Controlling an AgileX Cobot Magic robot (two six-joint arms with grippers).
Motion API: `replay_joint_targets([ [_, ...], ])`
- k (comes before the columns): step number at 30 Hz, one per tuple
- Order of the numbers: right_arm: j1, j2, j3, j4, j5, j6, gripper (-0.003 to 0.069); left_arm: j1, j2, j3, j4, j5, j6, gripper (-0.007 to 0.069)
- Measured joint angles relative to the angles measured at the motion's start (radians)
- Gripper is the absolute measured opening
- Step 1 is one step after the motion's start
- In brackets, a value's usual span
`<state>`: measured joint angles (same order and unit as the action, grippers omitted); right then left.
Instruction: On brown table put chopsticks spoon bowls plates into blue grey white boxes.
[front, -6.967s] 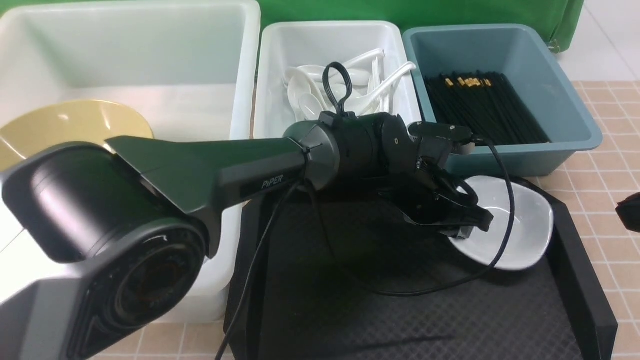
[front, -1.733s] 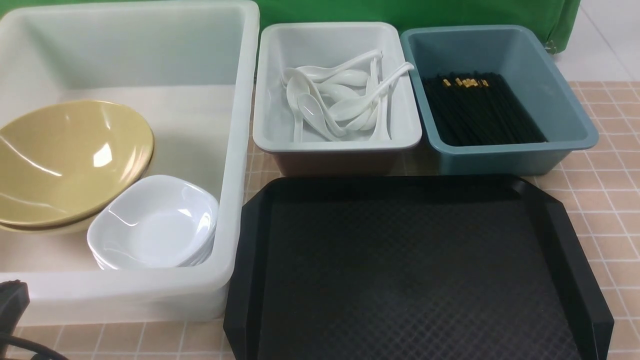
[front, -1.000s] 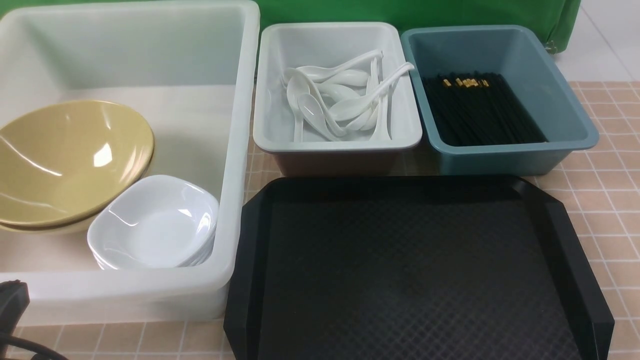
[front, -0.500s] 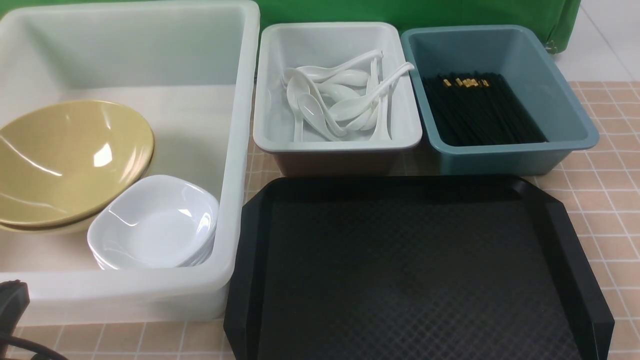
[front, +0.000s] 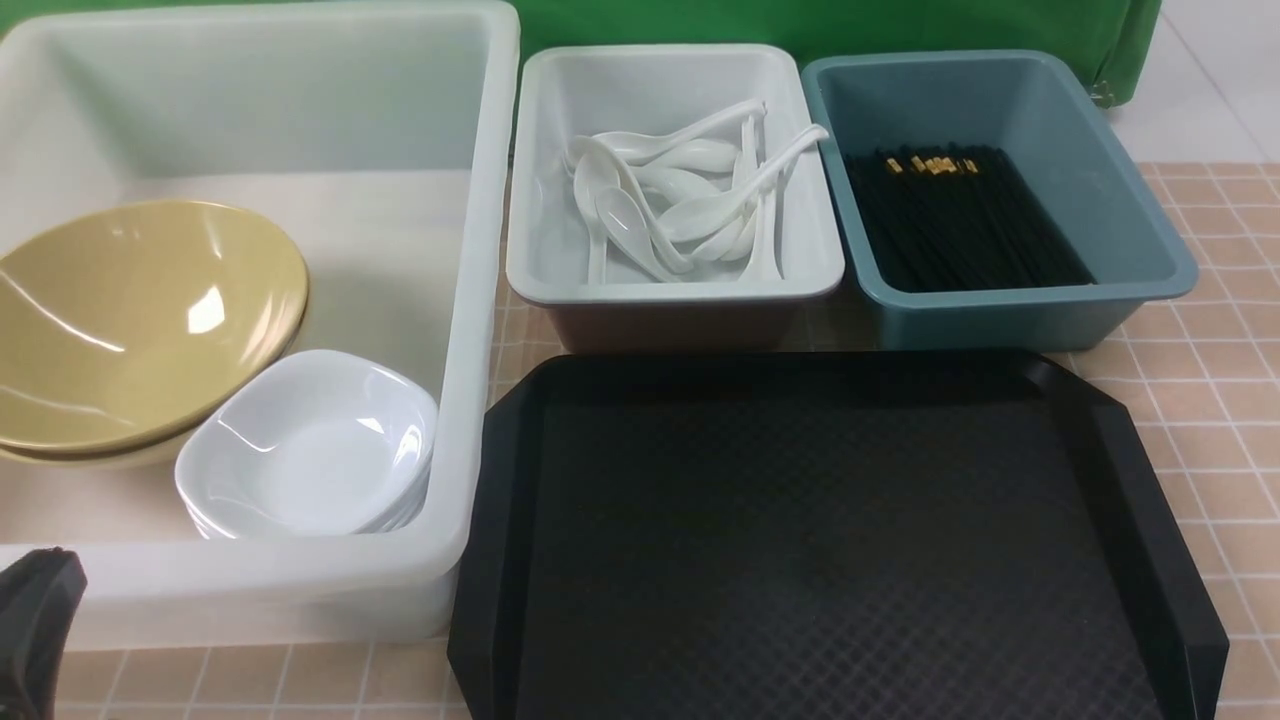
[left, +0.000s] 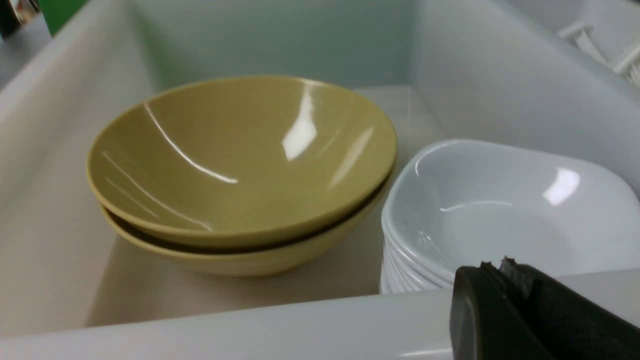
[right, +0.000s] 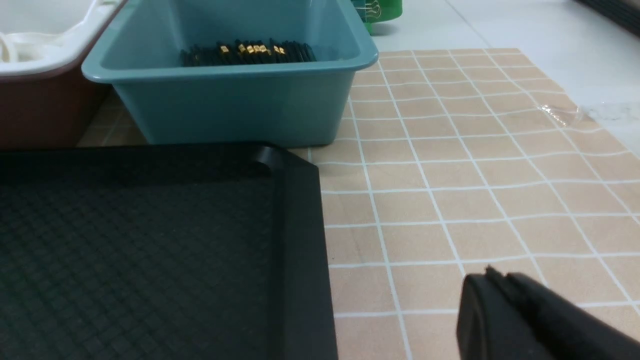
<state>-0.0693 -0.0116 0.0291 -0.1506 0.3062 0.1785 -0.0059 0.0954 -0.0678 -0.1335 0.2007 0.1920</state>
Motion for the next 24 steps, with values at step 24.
replay_joint_targets([
  [24, 0.0, 0.0, -0.001, 0.0, 0.002, -0.002, 0.0099, 0.001, -0.106, 0.094, 0.014, 0.115, -0.04, -0.0011],
])
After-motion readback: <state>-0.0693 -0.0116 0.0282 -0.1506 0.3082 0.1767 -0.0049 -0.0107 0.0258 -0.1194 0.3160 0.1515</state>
